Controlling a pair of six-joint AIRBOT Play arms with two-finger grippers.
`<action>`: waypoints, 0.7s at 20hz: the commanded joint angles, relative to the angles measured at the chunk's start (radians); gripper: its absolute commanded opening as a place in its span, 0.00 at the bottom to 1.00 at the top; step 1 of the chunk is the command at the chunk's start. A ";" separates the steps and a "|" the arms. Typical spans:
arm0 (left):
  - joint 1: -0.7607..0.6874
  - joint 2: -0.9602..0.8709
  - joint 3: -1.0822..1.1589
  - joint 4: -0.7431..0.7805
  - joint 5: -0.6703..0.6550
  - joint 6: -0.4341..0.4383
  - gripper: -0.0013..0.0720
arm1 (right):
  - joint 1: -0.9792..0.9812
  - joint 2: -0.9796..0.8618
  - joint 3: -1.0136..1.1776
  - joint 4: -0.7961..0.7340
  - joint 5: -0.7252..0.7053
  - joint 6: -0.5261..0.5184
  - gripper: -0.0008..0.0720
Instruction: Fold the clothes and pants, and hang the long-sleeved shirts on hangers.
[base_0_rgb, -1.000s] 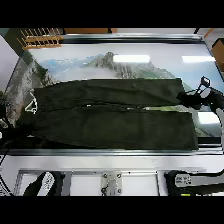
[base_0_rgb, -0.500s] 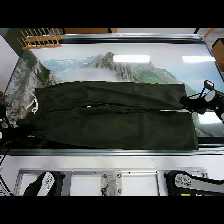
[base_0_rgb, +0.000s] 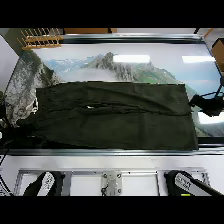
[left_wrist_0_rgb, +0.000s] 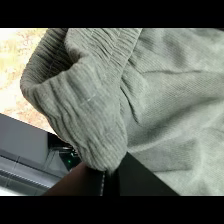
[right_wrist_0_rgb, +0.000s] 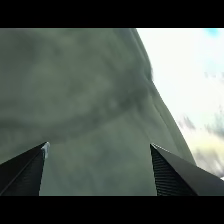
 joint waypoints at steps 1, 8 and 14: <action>0.001 0.000 0.000 0.000 0.001 0.001 0.05 | -0.119 0.125 -0.097 0.000 0.190 -0.048 0.99; 0.001 0.000 0.000 0.000 0.001 0.001 0.05 | -0.544 0.290 -0.562 0.243 0.074 -0.045 0.99; 0.001 0.000 0.000 0.000 0.001 0.001 0.05 | -0.546 0.289 -0.671 0.272 -0.037 -0.064 0.99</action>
